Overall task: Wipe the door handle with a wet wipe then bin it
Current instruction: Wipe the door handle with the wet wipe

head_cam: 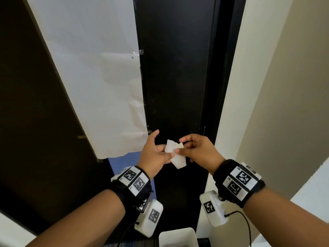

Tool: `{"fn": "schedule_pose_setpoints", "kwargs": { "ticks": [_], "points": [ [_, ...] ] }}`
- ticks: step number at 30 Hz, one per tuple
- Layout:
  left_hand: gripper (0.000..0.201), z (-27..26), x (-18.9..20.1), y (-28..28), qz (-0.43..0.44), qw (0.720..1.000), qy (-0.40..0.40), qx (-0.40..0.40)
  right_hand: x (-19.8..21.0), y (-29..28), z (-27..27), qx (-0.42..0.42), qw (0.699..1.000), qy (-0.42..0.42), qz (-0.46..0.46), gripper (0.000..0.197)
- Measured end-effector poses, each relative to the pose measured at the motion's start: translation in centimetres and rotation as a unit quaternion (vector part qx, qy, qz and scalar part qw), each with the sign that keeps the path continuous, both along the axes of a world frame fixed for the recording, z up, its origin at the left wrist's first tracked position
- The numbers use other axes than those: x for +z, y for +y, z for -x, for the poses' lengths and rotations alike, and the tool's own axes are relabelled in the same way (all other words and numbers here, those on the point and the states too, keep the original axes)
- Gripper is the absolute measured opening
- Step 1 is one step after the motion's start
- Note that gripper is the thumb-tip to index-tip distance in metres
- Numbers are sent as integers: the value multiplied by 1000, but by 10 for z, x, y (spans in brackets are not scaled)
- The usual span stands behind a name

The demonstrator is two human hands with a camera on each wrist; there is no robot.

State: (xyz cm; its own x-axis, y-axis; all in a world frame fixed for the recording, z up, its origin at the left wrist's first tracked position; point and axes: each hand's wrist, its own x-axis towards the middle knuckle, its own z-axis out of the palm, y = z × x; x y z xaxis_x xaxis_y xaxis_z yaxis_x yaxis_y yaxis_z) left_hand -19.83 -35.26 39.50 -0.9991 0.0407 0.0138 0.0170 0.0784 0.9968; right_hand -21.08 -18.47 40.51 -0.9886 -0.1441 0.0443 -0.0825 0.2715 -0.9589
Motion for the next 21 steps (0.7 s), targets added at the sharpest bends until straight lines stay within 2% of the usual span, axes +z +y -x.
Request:
{"fn": "schedule_pose_setpoints", "kwargs": {
  "ticks": [5,9,13,17,21],
  "points": [
    [96,-1,6,-1,61,996,21,-61,5,5,2,57,996,-63,7,51],
    [98,-4,12,2,113,987,41,-102,8,11,3,139,985,-100,18,40],
    [98,-4,12,1,106,989,41,-95,4,14,7,117,990,-82,13,37],
    [94,-1,10,1,104,992,47,-48,0,15,8,86,990,-87,73,34],
    [93,4,6,0,100,992,59,-48,-3,17,5,130,973,-138,133,31]
  ]
}}
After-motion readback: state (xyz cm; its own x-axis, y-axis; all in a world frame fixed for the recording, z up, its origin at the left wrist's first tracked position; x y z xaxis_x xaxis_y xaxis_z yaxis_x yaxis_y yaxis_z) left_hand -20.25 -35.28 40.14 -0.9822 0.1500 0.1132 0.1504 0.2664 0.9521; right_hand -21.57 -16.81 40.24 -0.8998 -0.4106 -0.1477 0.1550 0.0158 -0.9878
